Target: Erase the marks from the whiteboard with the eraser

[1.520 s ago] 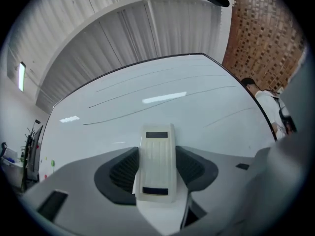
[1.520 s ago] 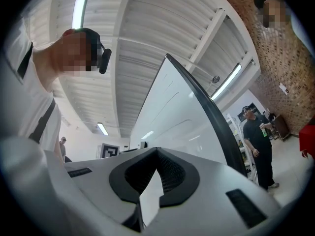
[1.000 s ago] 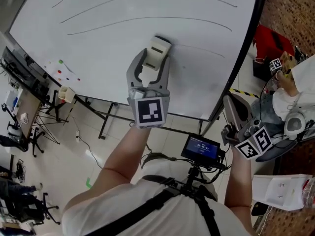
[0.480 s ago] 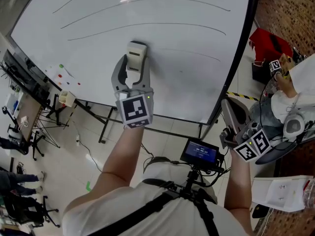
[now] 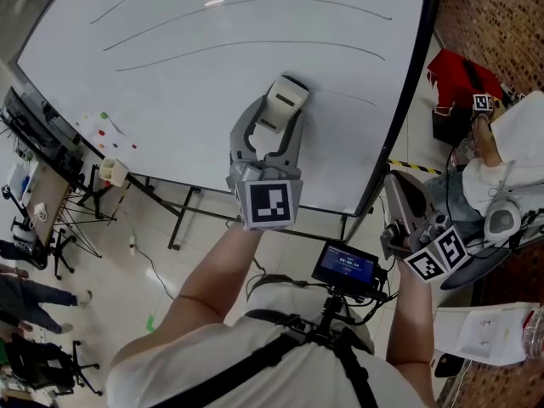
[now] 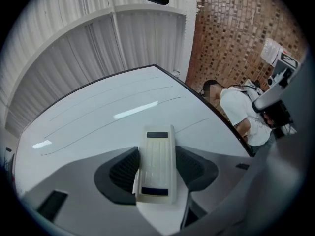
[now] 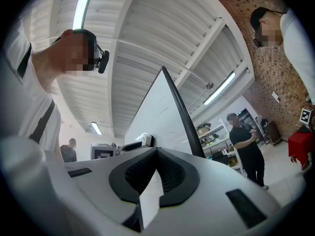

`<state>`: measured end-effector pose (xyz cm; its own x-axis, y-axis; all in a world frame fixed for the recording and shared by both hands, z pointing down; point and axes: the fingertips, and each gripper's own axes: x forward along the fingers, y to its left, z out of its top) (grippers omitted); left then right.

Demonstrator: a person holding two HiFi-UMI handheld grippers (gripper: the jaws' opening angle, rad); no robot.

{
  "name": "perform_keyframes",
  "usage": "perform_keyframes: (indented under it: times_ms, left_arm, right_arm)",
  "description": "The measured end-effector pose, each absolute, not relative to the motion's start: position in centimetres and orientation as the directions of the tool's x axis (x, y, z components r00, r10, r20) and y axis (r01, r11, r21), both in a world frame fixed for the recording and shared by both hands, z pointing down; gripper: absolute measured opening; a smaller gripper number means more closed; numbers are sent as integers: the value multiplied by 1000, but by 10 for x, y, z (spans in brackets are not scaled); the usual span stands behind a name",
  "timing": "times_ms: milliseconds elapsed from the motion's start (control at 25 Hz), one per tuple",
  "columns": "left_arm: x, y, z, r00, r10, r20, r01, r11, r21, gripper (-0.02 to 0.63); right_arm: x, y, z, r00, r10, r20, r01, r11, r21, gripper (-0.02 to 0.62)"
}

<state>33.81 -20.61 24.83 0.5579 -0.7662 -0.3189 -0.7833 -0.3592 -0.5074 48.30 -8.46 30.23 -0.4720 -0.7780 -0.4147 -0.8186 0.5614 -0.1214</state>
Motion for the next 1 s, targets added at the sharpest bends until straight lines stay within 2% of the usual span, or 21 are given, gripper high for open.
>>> perform_keyframes:
  times_ms: [120,240,480,600,720,1000]
  left_arm:
    - [348,-199,254,641,-710,-291,-717,-418,-557,256]
    - [339,-203,250,642,-708,-295,-726,-437,-532,256]
    - [267,-238,233,411,-836,-363,-877,-254,-407,255]
    - [250,-247,226,355,-856,-375,-909,-221,-354,255]
    - [268,-239,226,380,-841,-384,-899,-239,-368,255]
    - [351,-201,242,560,-756,-339,-791,-367,-489,256]
  right_arm:
    - [479,-86,301,-479,-774,-414,-815,567,-119,5]
    - [476,-88,297,-490,-767,-415,-810,577,-110,5]
    - [474,-88,295,-488,-767,-416,-811,575,-107,5]
    - [475,-88,297,-483,-772,-413,-815,569,-111,5]
    - [474,-88,296,-483,-772,-413,-815,569,-110,5]
    - [479,-86,302,-472,-781,-410,-821,558,-119,5]
